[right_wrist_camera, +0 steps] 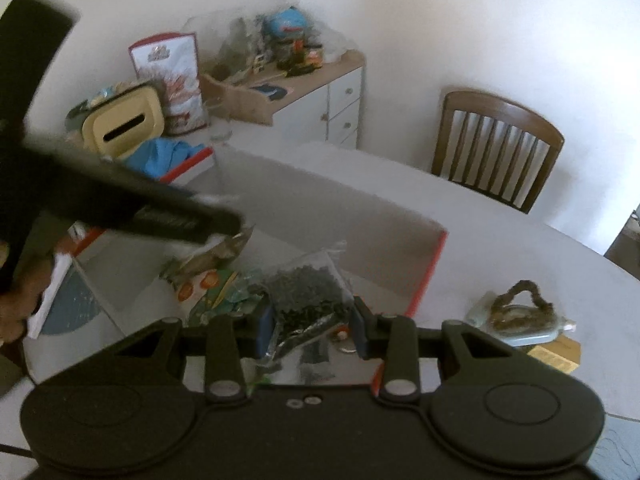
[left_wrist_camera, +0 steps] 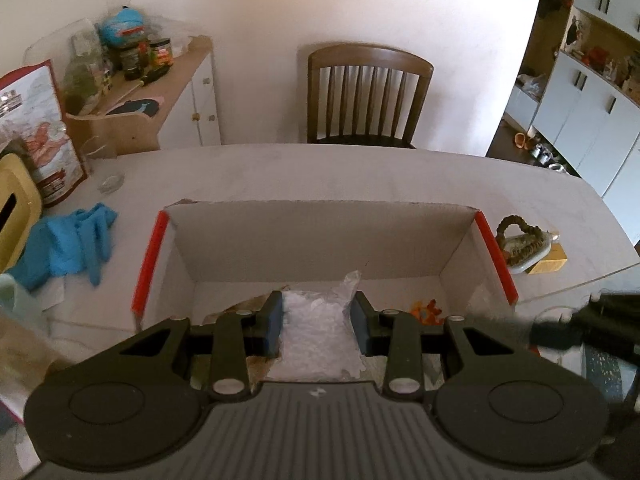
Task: Organize objects
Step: 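Carry both bags into the cardboard box and open both tools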
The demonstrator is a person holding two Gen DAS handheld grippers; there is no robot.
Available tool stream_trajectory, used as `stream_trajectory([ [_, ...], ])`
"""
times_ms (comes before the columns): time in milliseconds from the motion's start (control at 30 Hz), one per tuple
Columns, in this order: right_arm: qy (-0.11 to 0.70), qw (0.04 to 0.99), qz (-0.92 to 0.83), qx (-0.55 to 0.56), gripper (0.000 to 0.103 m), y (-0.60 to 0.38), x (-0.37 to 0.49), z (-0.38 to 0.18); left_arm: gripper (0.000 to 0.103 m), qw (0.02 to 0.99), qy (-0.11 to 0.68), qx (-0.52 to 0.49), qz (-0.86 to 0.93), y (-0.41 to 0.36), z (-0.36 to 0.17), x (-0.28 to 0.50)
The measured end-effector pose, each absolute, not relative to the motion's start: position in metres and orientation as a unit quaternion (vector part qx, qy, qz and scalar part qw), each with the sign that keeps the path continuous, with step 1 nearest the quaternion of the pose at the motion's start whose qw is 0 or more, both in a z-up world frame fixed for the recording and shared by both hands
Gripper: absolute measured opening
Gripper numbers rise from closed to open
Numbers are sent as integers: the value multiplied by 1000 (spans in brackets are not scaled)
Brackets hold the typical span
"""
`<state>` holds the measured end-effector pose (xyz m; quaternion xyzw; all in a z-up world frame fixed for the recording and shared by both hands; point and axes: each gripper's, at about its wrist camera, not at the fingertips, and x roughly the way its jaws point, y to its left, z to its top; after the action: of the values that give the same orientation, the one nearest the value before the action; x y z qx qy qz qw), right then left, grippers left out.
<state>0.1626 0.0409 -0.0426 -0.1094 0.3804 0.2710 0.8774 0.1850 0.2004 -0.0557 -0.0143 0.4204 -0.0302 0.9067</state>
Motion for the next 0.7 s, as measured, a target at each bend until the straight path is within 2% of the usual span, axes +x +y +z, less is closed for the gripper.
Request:
stream_trajectory([
  [700,397,862,271,-161,38,69,152,-76,36,874,483,8,-57,176,-113,228],
])
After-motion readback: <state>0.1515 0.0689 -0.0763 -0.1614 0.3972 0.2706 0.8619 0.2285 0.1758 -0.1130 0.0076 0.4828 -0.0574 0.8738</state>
